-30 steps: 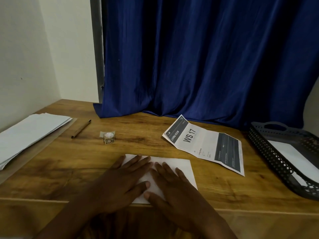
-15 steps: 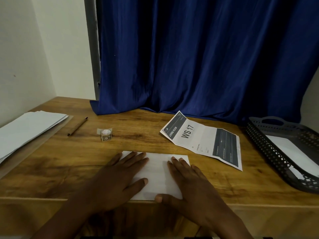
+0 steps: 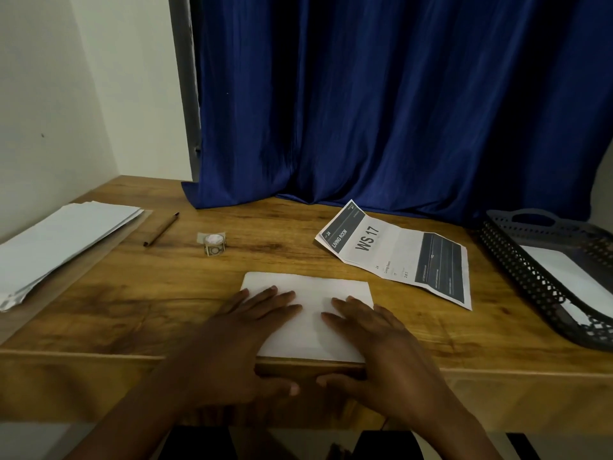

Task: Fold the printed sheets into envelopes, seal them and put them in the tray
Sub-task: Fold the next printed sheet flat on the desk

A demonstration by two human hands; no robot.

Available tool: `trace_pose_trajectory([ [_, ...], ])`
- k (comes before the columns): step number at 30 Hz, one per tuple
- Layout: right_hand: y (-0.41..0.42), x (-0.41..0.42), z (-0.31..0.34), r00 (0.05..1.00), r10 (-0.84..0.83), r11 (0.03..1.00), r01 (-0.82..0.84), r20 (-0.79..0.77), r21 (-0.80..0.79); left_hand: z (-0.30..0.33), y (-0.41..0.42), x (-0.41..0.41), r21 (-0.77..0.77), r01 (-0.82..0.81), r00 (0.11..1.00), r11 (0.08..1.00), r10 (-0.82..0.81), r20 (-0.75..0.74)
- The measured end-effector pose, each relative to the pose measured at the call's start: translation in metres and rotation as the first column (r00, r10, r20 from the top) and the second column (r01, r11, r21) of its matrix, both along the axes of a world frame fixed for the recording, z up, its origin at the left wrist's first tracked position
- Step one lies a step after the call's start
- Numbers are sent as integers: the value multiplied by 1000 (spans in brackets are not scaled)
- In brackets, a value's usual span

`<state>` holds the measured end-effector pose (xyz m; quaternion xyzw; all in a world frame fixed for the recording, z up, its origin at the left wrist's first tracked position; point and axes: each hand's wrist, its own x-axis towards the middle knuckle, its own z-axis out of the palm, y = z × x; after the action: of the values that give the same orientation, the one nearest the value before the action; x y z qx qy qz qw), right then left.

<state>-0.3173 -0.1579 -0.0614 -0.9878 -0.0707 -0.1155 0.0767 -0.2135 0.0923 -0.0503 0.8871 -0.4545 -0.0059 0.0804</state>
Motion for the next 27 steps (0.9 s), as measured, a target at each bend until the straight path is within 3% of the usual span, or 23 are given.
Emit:
trace_pose_trajectory([
  [3, -3, -7, -2, 999, 27, 999, -28, 44, 24, -5, 5, 0, -92, 15, 1000, 996, -15, 2],
  [9, -15, -16, 1, 994, 79, 959, -96, 76, 266, -7, 15, -1, -418, -16, 990, 908, -45, -136],
  [14, -21, -17, 10, 996, 52, 778, -90, 78, 622, 3, 18, -2, -581, -70, 972, 811, -75, -221],
  [18, -23, -6, 21, 984, -85, 660, -61, 155, 749, 11, 20, 1, -727, -228, 938, 648, -54, -342],
  [22, -26, 13, 17, 962, -229, 675, 46, 150, 736, 10, 15, 11, -769, -441, 877, 463, 39, -479],
  [24, -27, 20, 13, 948, -286, 672, 96, 137, 734, 8, 12, 13, -753, -476, 862, 455, 73, -501],
  [27, -28, 23, 6, 937, -308, 739, 125, 167, 662, 4, 11, 8, -710, -410, 900, 572, 131, -415],
])
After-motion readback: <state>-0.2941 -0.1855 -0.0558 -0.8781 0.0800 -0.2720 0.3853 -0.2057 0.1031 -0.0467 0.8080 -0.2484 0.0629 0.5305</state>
